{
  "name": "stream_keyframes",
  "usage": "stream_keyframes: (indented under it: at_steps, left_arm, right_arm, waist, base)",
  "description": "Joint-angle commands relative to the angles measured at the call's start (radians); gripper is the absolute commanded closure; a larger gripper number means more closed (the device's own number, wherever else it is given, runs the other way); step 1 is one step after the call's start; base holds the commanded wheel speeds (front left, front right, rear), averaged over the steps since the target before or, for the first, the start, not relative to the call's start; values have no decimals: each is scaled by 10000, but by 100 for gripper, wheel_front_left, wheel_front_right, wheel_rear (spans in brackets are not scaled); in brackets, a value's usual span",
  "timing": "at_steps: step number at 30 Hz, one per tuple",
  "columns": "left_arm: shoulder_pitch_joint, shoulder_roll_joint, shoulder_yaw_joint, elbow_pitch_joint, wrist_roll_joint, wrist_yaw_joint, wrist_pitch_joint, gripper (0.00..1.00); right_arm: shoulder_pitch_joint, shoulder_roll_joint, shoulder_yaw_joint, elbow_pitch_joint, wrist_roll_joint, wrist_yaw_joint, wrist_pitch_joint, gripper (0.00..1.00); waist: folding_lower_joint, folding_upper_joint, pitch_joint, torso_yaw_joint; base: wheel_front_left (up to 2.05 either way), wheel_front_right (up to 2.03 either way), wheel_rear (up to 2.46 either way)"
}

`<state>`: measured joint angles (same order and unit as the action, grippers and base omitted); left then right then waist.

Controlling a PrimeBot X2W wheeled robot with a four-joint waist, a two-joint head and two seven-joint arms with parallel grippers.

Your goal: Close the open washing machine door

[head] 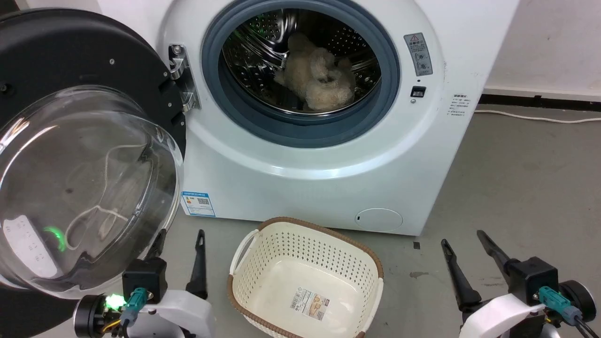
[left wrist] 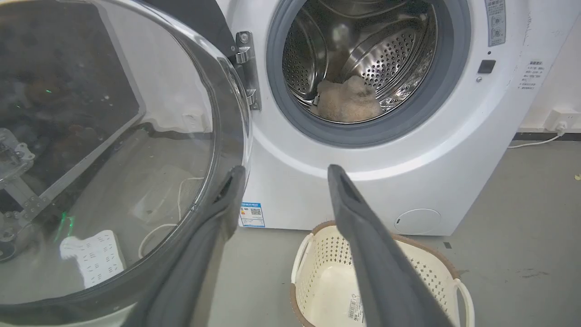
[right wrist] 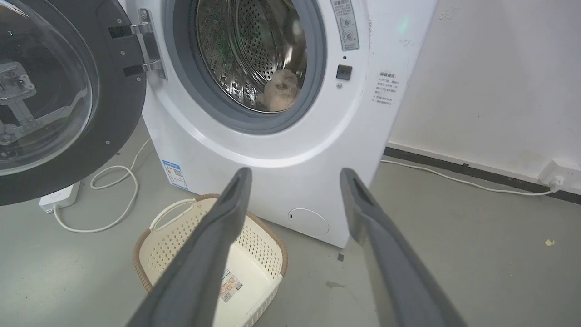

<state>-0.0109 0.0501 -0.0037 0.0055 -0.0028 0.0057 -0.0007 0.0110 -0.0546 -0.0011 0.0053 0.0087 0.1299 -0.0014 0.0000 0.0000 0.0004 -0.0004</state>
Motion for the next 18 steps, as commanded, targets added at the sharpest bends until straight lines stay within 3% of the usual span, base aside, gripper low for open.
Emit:
stream_keyframes:
  at_steps: [1, 18]
  left_arm:
    - [-25, 1, -63, 10, 29, 38, -95, 0]
    - [-37, 124, -476, 47, 54, 268, -471, 0]
  right_arm:
    - [21, -2, -55, 4, 86, 0, -83, 0]
    - [146, -67, -46, 26, 304, 1, -465, 0]
  waist:
    - [0, 0, 5, -2]
    - [0, 0, -62, 403]
  base:
    - [0, 0, 0]
    - [0, 0, 0]
